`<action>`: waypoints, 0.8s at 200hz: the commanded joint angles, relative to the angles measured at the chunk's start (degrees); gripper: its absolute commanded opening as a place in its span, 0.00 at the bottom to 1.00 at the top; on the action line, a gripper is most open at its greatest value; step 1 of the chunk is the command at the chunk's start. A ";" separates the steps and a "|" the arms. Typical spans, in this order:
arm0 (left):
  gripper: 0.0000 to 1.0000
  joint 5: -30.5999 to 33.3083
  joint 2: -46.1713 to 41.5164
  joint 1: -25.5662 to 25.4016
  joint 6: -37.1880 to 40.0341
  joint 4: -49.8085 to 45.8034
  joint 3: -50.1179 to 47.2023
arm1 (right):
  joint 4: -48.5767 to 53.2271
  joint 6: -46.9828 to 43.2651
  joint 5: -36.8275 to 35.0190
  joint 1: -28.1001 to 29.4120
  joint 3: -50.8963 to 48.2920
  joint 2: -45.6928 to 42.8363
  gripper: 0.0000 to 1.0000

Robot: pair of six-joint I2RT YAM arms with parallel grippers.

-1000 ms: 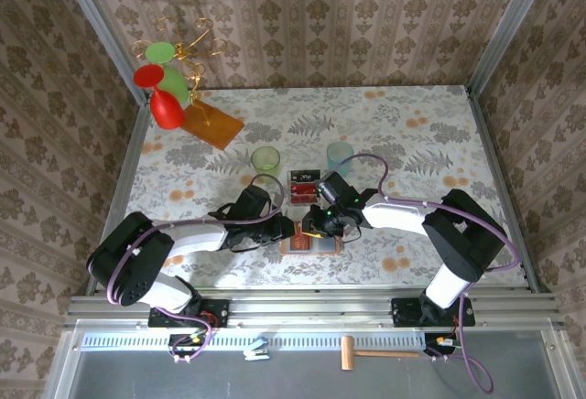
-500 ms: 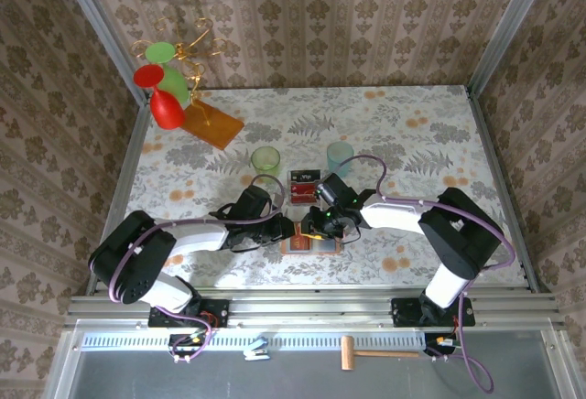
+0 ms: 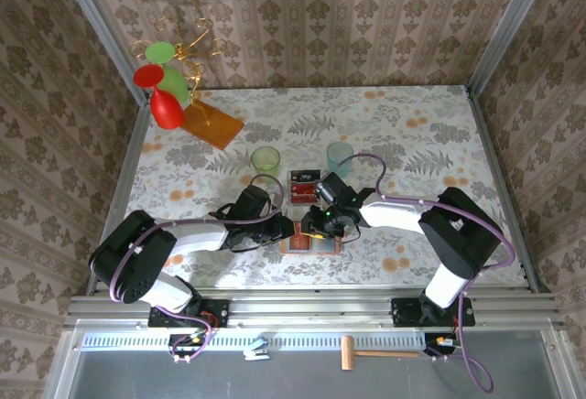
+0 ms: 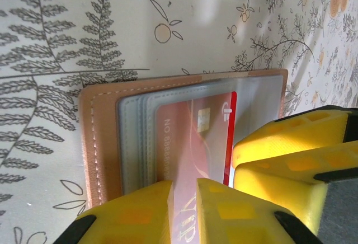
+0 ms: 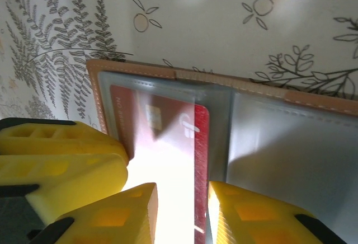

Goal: Take the credit cards out of the card holder

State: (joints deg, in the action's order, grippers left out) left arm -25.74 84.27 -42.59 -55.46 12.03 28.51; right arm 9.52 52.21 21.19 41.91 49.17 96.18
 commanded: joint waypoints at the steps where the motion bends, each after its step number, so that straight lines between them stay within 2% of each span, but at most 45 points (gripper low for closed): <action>1: 0.19 -0.28 0.07 0.66 0.64 -0.10 -0.91 | 2.83 -1.40 -2.20 0.42 1.51 0.20 0.30; 71: 0.19 0.55 -2.41 0.78 0.15 -0.55 -1.35 | 1.13 -0.23 -0.88 0.47 1.37 -1.68 0.26; 160: 0.19 0.78 -2.45 1.15 0.36 -0.76 -2.84 | -2.58 1.39 1.73 0.60 0.91 0.78 0.26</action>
State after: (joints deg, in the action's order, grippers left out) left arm -25.47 82.48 -41.78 -55.48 12.03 27.05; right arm 7.99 52.73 21.85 42.02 49.36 96.07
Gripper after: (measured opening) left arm 0.187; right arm 0.259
